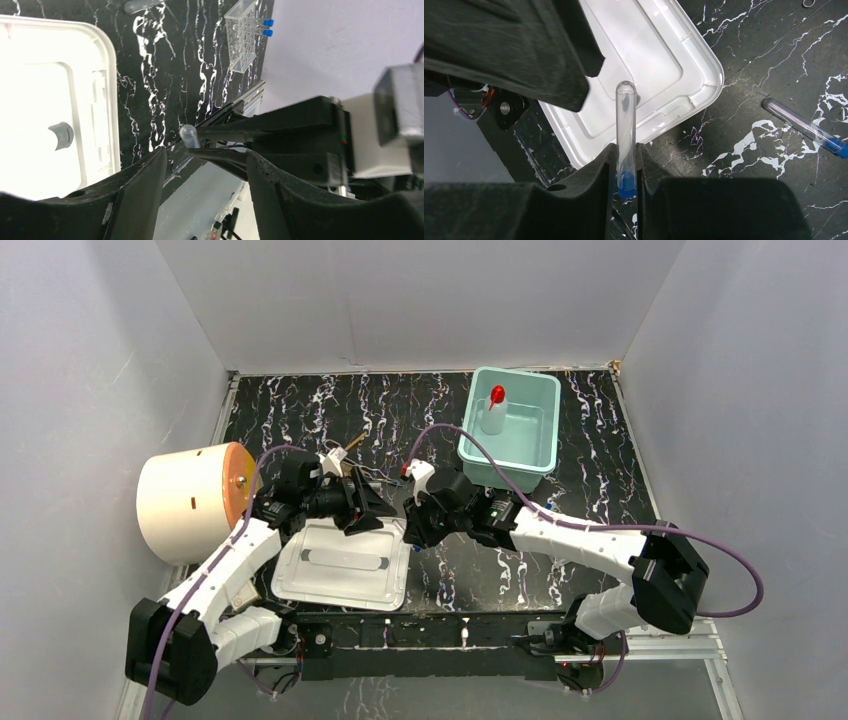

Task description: Organize the chemistry lab equipment

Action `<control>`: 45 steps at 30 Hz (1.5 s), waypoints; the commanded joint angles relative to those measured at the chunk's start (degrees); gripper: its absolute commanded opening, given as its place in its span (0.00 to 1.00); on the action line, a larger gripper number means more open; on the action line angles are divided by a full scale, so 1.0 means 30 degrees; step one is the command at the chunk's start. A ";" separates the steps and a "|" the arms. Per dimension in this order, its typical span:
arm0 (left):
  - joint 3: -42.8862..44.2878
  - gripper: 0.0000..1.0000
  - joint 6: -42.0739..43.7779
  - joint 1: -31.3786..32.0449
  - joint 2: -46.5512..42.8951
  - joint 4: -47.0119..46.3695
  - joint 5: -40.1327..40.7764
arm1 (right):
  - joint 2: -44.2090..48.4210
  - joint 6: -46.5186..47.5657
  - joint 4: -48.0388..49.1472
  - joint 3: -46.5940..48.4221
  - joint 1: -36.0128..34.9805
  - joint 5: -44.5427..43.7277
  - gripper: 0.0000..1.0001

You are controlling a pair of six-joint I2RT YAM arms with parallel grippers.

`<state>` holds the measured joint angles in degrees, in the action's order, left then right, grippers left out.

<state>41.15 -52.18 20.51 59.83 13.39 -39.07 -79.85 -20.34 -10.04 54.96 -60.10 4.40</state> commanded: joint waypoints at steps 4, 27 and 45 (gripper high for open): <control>-0.0690 0.58 -0.0659 0.0694 0.0603 -0.0674 -0.1398 | 0.0445 0.0590 0.1228 0.0807 0.0209 0.0979 0.26; -0.1770 0.04 -0.2873 0.1045 0.0470 -0.2272 -0.2448 | 0.1229 0.0039 0.2488 -0.0155 0.0924 0.3262 0.36; -0.2367 0.00 -1.2694 0.1043 0.0890 -1.1434 -0.0600 | 0.5471 -1.2965 0.5788 -0.3200 0.4269 0.0174 0.83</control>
<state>35.33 -76.95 23.40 62.89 -8.25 -41.76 -63.09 -44.49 1.78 45.71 -48.60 8.32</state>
